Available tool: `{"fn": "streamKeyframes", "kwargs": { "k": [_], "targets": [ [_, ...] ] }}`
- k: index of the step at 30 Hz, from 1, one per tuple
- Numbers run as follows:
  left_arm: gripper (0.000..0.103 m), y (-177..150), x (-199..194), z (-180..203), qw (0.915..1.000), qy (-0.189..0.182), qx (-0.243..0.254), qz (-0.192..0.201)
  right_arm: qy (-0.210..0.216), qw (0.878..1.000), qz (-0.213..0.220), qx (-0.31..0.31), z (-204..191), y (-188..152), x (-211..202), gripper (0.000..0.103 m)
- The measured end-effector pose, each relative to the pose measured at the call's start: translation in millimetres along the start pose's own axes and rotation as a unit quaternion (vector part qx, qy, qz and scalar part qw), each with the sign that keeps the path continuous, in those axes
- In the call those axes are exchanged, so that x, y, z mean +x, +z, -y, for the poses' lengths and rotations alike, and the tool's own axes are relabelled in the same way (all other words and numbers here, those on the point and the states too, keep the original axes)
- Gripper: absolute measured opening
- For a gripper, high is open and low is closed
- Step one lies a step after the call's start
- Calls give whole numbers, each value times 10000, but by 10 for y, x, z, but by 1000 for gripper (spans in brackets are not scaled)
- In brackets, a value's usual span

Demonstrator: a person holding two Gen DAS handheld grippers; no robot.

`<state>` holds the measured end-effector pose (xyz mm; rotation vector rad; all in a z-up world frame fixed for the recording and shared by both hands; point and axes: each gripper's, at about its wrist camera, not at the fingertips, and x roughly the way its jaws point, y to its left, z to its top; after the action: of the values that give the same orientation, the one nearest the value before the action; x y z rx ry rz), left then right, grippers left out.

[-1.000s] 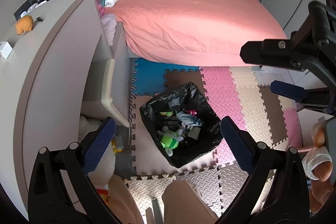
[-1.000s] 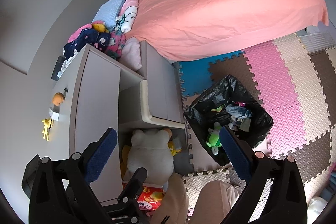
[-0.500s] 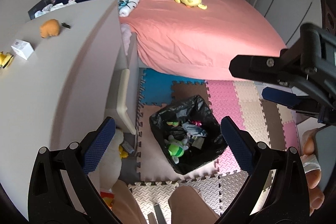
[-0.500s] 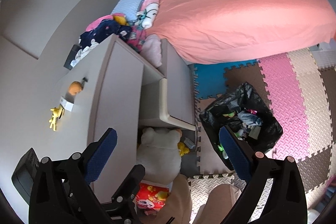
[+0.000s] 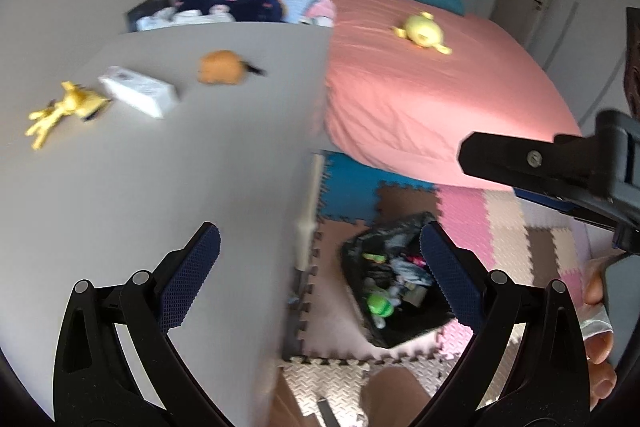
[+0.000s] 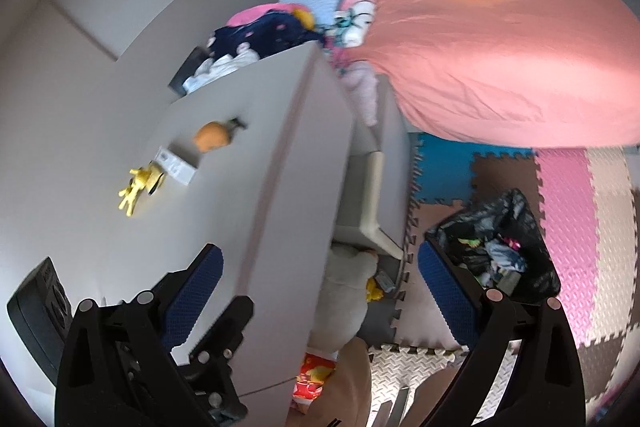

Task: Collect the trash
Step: 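Move both open tools back to the desk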

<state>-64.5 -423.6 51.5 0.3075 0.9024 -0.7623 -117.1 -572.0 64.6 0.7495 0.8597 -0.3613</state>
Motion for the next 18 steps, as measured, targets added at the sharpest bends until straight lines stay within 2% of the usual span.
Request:
{"fn": "streamKeyframes", "kwargs": {
  "k": [9,13,16,18],
  "targets": [
    [97,51,-65,-787,9983,300,-496,39,175,9975,-192,-650,-674,89,352,98],
    [97,73,-54,-1193,9963,355,-788,8,117,9946,-207,-1007,-984,179,529,96],
    [97,102,-36,-1409,9939,467,-1003,-8,35,9940,-211,-1072,-1139,314,685,88],
    [97,170,-1,-1592,9910,524,-1229,-16,-4,9943,-272,-1026,-1205,407,807,75]
  ]
}}
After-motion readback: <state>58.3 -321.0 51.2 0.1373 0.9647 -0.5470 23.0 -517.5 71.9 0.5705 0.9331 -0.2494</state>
